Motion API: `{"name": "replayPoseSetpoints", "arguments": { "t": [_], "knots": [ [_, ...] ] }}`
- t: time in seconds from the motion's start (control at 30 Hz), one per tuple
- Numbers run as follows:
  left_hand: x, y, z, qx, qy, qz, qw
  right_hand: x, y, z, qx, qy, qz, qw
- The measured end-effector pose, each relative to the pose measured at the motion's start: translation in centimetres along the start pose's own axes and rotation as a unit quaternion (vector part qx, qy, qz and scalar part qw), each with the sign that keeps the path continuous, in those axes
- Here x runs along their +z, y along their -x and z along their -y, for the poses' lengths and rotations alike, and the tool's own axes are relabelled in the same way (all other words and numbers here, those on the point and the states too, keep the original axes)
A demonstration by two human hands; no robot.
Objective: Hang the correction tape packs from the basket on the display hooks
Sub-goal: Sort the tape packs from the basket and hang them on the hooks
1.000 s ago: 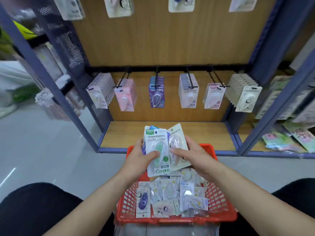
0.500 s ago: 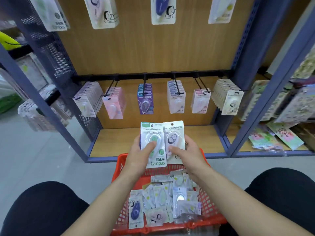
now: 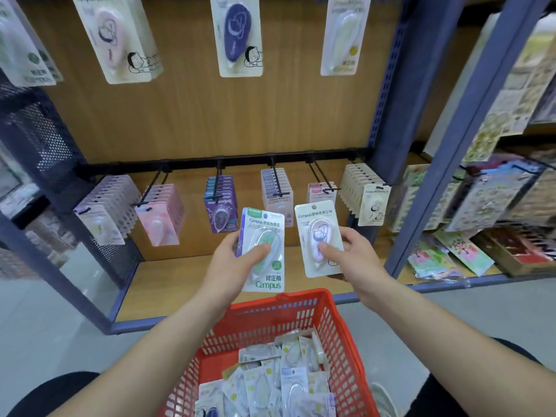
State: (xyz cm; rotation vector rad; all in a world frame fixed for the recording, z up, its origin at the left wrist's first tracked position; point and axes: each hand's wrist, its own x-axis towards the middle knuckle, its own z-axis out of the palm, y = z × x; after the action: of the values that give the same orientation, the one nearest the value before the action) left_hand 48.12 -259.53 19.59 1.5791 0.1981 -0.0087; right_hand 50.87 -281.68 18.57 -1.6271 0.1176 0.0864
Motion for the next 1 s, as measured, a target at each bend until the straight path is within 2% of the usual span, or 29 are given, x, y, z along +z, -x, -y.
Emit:
{"name": "replayPoseSetpoints", "arguments": {
  "t": [0.1,0.27,0.5,1.0],
  "knots": [
    [0.5,-1.4,-0.2,0.002,0.008,0.001,1.0,-1.4,-0.5,0.8,-0.011,-0.009,0.023,1.0],
    [1.7,-2.3,-2.0,0.037,0.048,0.003,0.998,-0.2,-0.8,1.9,-0.043,-0.088,-0.013,0.995],
    [-0.3,-0.8,-5.9,0.105,0.121,-0.001,0.987,2.8,0.4,4.8,-0.1,-0.119,-0.01,0.988],
    [-12.4,2.1,-9.0,0.144,0.136,-0.116,0.973,16.8,1.1,9.9,-0.129,-0.084,0.082,0.985]
  ]
}}
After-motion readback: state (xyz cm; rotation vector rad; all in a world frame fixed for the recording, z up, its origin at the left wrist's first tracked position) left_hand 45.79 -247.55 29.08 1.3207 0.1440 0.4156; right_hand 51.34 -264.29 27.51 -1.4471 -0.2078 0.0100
